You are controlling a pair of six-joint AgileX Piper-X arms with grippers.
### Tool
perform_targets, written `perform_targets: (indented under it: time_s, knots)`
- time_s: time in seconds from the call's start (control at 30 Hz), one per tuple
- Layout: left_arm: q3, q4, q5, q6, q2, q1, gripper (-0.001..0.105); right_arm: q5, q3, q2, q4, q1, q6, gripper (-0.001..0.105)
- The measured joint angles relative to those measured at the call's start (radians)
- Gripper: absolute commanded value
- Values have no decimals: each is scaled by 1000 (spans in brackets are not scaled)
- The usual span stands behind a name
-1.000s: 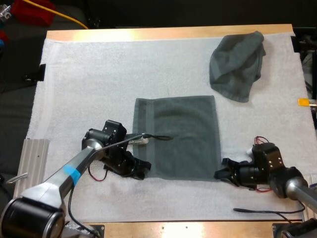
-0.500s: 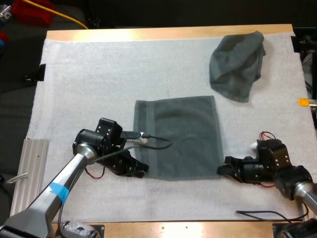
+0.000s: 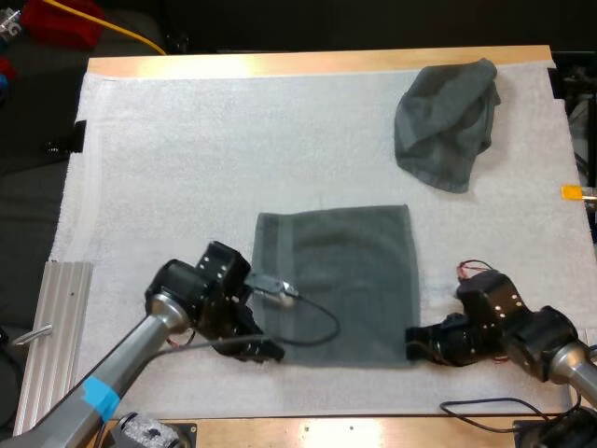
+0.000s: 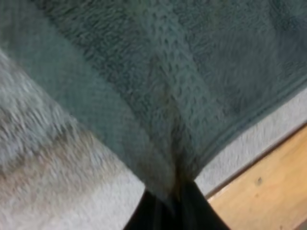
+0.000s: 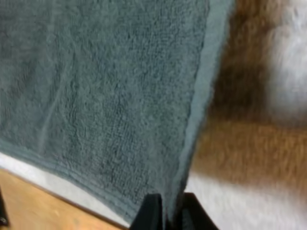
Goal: Pick towel from pile, fold and stack
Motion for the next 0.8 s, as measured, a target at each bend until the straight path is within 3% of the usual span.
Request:
perform_targets:
  time_s: [0.13, 0.27, 0.43, 0.57, 0.67, 0.8]
  knots:
    - [0, 35, -29, 0, 0, -65, 0, 81, -38, 0, 110, 46, -23, 3]
    - [0, 33, -6, 0, 0, -69, 0, 116, -46, 0, 133, 52, -8, 3]
    - [0, -30, 130, -25, 0, 29, 0, 135, -46, 0, 51, 52, 127, 3]
    - [0, -106, 282, -58, 11, 150, 0, 135, -46, 0, -75, 39, 262, 3]
    - [0, -164, 392, -98, 48, 225, 0, 139, -46, 2, -154, -6, 339, 3]
    - [0, -238, 480, -140, 127, 282, 0, 103, -46, 43, -252, -86, 418, 3]
